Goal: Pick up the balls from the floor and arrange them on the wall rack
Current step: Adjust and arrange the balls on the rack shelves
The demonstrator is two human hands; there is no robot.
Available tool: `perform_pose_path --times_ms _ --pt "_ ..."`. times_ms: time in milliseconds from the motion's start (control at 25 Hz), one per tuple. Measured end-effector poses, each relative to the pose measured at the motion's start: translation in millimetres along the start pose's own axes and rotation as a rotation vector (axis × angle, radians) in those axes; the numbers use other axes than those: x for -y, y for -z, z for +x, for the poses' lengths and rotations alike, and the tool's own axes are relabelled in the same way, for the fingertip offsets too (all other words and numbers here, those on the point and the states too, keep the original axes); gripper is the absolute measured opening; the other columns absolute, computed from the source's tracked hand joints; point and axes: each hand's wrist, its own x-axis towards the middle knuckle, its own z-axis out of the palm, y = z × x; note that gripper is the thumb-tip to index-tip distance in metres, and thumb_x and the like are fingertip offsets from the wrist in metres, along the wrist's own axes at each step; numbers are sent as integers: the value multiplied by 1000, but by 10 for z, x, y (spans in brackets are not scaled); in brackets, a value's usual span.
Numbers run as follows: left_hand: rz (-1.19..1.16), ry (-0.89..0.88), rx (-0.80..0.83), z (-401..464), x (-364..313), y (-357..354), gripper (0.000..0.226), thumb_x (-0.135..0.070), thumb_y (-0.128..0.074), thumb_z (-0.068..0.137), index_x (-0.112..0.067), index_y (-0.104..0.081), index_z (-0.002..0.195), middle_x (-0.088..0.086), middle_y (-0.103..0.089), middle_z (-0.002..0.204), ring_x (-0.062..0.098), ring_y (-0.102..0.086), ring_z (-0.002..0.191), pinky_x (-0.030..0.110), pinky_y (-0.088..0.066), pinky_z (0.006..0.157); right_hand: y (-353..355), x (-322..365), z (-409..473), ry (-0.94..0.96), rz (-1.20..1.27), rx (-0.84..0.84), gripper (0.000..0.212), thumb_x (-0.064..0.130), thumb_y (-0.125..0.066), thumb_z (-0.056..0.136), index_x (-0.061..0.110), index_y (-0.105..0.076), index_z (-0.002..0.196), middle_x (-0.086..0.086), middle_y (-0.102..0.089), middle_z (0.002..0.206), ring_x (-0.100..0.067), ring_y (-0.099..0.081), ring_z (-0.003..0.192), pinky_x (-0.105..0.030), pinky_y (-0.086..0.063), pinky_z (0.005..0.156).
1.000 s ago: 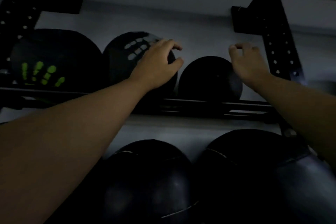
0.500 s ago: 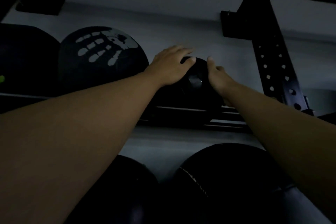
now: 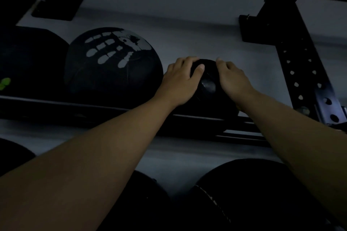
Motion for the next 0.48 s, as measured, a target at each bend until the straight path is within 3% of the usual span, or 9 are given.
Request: perform_pose_path --times_ms 280,480 --pt "8 8 84 23 10 67 54 -48 -32 110 -26 -36 159 5 -35 166 28 -28 153 27 -19 111 60 26 15 70 -51 69 70 60 -22 107 19 -41 160 -18 -43 163 -35 -45 146 -48 -33 124" --pt "53 22 193 76 -42 218 57 -49 -34 109 -25 -34 160 5 -33 167 27 -28 155 38 -24 126 109 145 42 125 -169 125 57 36 -17 114 11 -35 162 -13 -34 170 -31 -32 155 -35 -20 126"
